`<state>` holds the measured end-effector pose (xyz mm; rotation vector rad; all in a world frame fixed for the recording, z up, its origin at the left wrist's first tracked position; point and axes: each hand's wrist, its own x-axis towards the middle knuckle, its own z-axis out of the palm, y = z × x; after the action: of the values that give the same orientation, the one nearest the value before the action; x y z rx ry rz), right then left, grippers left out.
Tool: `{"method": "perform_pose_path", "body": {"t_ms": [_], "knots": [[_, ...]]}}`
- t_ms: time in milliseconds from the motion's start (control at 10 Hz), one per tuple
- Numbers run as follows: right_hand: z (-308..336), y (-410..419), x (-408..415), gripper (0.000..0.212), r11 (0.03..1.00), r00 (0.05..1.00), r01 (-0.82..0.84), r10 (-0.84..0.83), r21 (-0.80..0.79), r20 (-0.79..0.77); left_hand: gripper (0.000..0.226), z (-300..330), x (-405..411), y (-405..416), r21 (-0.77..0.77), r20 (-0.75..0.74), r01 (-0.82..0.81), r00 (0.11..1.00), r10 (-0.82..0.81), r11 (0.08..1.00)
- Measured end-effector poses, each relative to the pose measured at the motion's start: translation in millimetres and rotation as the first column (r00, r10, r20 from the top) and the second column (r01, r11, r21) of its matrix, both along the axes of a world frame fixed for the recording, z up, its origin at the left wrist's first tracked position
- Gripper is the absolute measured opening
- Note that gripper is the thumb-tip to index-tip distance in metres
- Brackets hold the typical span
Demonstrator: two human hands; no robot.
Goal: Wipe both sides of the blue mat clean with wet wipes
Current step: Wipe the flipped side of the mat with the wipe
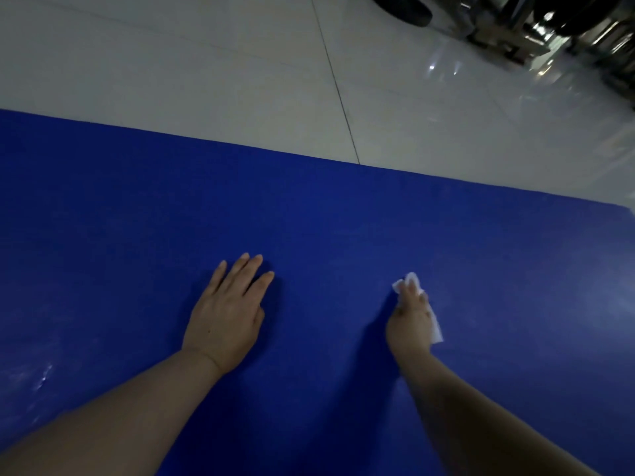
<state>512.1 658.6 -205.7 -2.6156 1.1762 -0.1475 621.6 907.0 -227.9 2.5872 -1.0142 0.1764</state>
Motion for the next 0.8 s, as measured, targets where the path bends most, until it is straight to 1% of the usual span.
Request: {"method": "perform_pose_path", "body": {"t_ms": [100, 200, 300, 400, 500, 600, 700, 800], "knots": [[1, 73, 8, 0.045, 0.931, 0.936, -0.349, 0.351, 0.108, 0.006, 0.05, 2, -5, 3, 0.001, -0.041, 0.003, 0.999, -0.003, 1.0], [-3, 111, 0, 0.068, 0.731, 0.732, -0.681, 0.679, 0.037, 0.055, 0.053, 2, -26, 16, 0.004, -0.077, -0.012, 0.997, 0.013, 1.0], [1, 62, -8, 0.045, 0.822, 0.828, -0.56, 0.552, 0.1, 0.096, 0.054, -2, -51, 34, 0.019, -0.076, 0.028, 0.997, -0.026, 0.999], [-10, 0, -30, 0.052, 0.98, 0.979, -0.196, 0.194, 0.037, 0.063, 0.054, -4, -55, 41, 0.05, -0.092, 0.05, 0.995, -0.045, 0.997], [-16, 18, -39, 0.055, 0.988, 0.987, -0.156, 0.156, 0.005, 0.034, 0.054, -4, -54, 38, 0.066, -0.103, 0.048, 0.994, -0.041, 0.997], [-18, 86, -39, 0.058, 0.934, 0.934, -0.354, 0.351, 0.046, 0.074, 0.055, -3, -56, 37, 0.083, -0.093, 0.051, 0.995, -0.044, 0.995], [-16, 133, -39, 0.056, 0.85, 0.848, -0.525, 0.521, 0.031, 0.098, 0.055, -1, -54, 38, 0.096, -0.093, 0.038, 0.995, -0.029, 0.995], [-14, 70, -50, 0.051, 0.953, 0.952, -0.291, 0.279, 0.087, 0.127, 0.055, -3, -55, 40, 0.114, -0.103, 0.022, 0.995, -0.011, 0.993]]}}
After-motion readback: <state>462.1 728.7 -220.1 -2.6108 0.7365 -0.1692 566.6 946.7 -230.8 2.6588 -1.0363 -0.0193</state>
